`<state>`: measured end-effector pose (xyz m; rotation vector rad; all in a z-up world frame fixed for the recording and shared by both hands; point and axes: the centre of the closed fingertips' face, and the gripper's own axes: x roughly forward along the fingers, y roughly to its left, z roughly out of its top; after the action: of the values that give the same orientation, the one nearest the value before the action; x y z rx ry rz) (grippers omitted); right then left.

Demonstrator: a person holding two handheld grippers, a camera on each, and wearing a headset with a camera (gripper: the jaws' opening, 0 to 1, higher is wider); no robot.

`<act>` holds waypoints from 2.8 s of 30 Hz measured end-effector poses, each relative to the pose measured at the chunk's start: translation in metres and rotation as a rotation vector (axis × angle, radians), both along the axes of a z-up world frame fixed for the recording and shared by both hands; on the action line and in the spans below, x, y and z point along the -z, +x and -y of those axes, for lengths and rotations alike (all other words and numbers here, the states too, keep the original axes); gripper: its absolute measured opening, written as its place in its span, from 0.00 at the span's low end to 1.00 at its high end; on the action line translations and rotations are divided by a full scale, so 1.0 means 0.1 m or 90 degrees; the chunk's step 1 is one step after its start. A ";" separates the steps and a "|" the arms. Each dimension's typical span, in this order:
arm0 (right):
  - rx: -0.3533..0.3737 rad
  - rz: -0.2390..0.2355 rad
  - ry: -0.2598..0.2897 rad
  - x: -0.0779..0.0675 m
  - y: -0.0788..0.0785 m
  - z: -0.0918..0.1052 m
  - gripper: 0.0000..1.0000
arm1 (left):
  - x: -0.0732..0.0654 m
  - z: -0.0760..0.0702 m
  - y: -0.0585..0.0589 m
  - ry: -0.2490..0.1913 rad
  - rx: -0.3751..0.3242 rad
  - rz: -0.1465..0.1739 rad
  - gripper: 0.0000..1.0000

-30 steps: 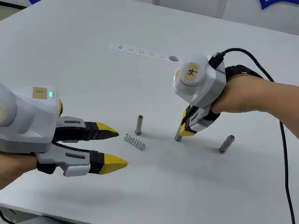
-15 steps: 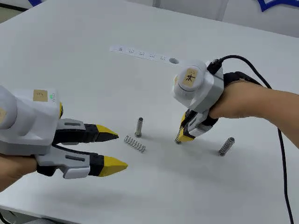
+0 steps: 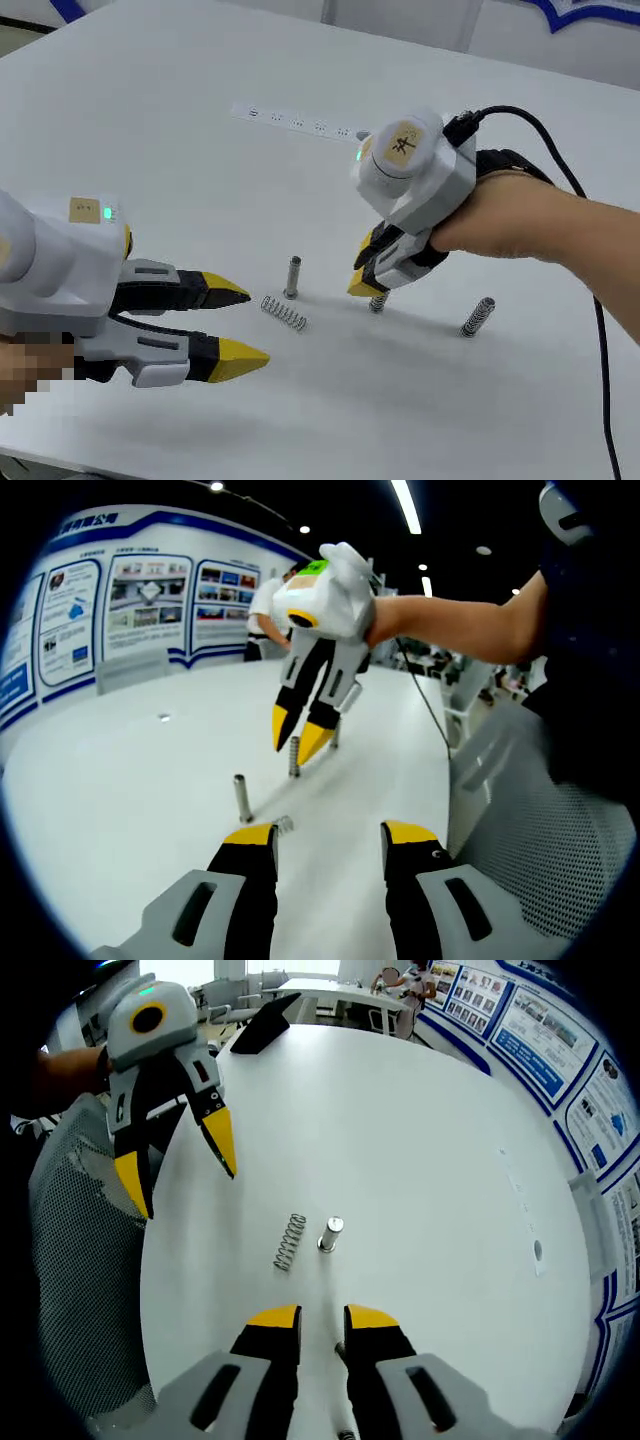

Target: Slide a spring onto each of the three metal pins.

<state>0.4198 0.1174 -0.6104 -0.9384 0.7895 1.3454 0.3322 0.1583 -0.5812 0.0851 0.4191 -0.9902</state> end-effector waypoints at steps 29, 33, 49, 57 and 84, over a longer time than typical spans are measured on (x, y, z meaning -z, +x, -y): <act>0.087 -0.043 0.022 0.52 -0.22 -0.37 0.16 | 0.03 -0.07 -0.01 0.003 -0.008 0.000 0.41; 0.094 -0.043 0.018 0.56 -0.21 -0.37 0.14 | 0.03 -0.08 -0.01 0.004 -0.009 0.000 0.41; 0.052 -0.063 0.005 0.40 -0.39 -0.17 0.11 | 0.04 -0.06 0.01 0.013 -0.002 0.000 0.40; -0.010 -0.066 0.031 0.04 -0.63 -0.04 0.11 | 0.05 0.07 -0.02 0.027 0.032 -0.001 0.39; -0.115 -0.036 0.057 -0.32 -0.99 0.05 0.12 | -0.12 0.43 -0.15 0.031 0.127 0.026 0.21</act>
<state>0.3211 0.1121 -0.5787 -0.9205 0.6935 1.5574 0.3175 0.1155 -0.5695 0.1930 0.4027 -1.1720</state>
